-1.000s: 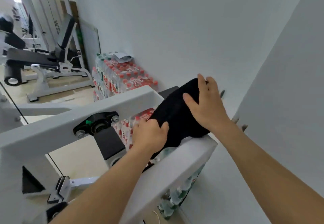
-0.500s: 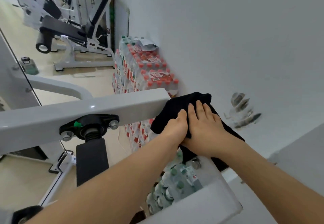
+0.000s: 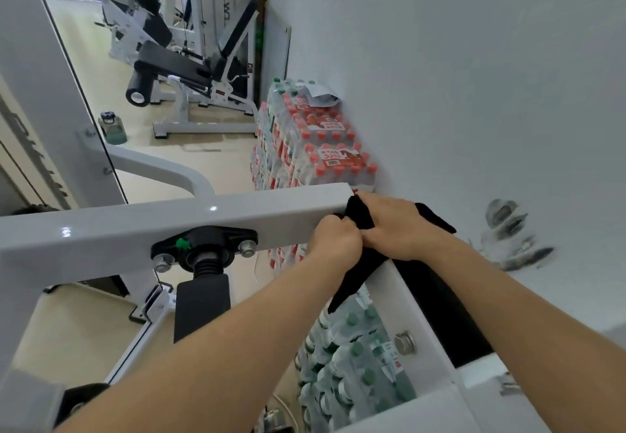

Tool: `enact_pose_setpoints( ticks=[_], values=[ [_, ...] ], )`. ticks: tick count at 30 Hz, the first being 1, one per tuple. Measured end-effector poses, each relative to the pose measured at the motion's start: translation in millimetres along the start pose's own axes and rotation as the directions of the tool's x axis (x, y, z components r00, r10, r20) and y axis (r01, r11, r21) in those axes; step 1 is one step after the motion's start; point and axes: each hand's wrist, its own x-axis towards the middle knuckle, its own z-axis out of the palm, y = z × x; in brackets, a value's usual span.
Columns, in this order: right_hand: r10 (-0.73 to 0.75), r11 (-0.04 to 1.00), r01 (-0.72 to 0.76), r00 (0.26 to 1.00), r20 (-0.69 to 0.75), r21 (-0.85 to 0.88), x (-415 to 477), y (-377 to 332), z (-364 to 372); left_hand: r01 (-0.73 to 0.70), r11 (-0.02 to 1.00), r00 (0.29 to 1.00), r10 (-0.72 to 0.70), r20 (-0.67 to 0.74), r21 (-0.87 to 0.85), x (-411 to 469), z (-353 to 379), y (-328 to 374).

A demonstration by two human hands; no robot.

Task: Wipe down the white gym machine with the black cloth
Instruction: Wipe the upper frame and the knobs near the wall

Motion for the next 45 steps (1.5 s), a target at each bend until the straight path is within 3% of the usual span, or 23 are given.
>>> enact_pose_setpoints(
  ticks=[3,5,6,9,10,11,13,14,15,17,19,21,23,25,29,32,34,37,43,45],
  values=[
    [-0.037,0.948,0.11,0.97,-0.241,0.298,-10.6,4.6,3.4,-0.217,0.95,0.969,0.237,-0.066,0.226,-13.9,-22.7,1.9],
    [0.017,0.79,0.264,0.892,-0.451,0.553,-19.0,-4.0,-0.1,-0.334,0.923,0.926,0.359,-0.116,0.189,-18.7,-44.9,13.3],
    [0.038,0.748,0.345,0.83,-0.556,0.566,-19.3,-9.1,-3.4,-0.377,0.908,0.903,0.404,-0.148,0.181,-21.2,-56.5,18.9],
    [-0.102,0.886,0.406,0.639,-0.762,0.222,-1.8,-28.2,-12.9,-0.398,0.88,0.887,0.441,-0.134,0.259,-28.7,-86.9,20.9],
    [-0.211,0.921,0.381,0.657,-0.724,0.077,6.0,-31.6,-11.8,-0.354,0.882,0.917,0.392,-0.068,0.312,-31.2,-94.5,16.6],
    [-0.293,0.936,0.351,0.743,-0.601,-0.022,12.5,-29.9,-9.5,-0.307,0.865,0.944,0.331,0.009,0.397,-35.2,-100.7,11.3],
    [-0.214,0.977,0.208,0.951,-0.223,-0.053,15.5,-23.6,-10.1,-0.292,0.737,0.945,0.32,0.066,0.61,-39.2,-108.2,2.7],
    [-0.134,0.991,0.133,0.988,-0.08,-0.027,13.9,-18.1,-10.0,-0.321,0.635,0.912,0.408,0.047,0.702,-40.1,-110.1,0.9],
    [-0.088,0.996,0.088,0.995,-0.043,-0.016,11.6,-15.2,-11.0,-0.369,0.533,0.847,0.531,0.039,0.761,-38.8,-111.7,1.7],
    [-0.09,0.996,0.089,0.983,-0.163,-0.01,8.4,-14.1,-12.9,-0.47,0.308,0.688,0.714,0.126,0.827,-29.2,-112.2,4.6],
    [-0.115,0.987,0.135,0.972,-0.204,0.087,6.4,-20.2,-16.6,-0.472,0.109,0.708,0.638,0.302,0.875,-6.7,-107.2,6.3],
    [-0.111,0.97,0.147,0.976,-0.185,0.196,5.3,-21.0,-20.2,-0.506,0.117,0.778,0.49,0.394,0.854,12.9,-102.2,8.1],
    [-0.058,0.938,0.113,0.983,-0.173,0.328,0.5,-16.6,-32.8,-0.553,0.136,0.77,0.462,0.441,0.822,22.0,-102.4,8.1],
    [-0.048,0.937,0.088,0.991,-0.126,0.337,-3.5,-8.8,-46.5,-0.581,0.141,0.754,0.465,0.465,0.802,21.8,-116.0,10.0],
    [-0.067,0.997,0.073,0.988,0.137,-0.038,-1.3,-15.7,-55.7,-0.511,0.086,0.788,0.445,0.425,0.856,17.2,-140.9,9.0],
    [-0.1,0.931,0.132,0.989,0.108,-0.34,16.4,-40.9,-20.2,-0.489,0.034,0.774,0.479,0.415,0.872,26.0,-116.9,4.6],
    [-0.147,0.898,0.142,0.989,0.02,-0.417,30.9,-49.6,3.5,-0.451,0.036,0.792,0.478,0.381,0.892,34.1,-98.4,1.3],
    [-0.145,0.902,0.14,0.989,0.018,-0.408,46.0,-49.1,6.8,-0.435,0.07,0.78,0.527,0.337,0.898,42.6,-104.5,-3.2],
    [-0.255,0.894,0.324,0.936,0.242,-0.311,66.5,-113.7,9.6,-0.438,0.149,0.836,0.429,0.342,0.886,26.4,-173.6,-18.9],
    [-0.274,0.916,0.353,0.897,0.346,-0.191,75.2,-141.3,6.4,-0.428,0.166,0.858,0.384,0.341,0.889,18.6,-199.0,-22.4]
  ],
)
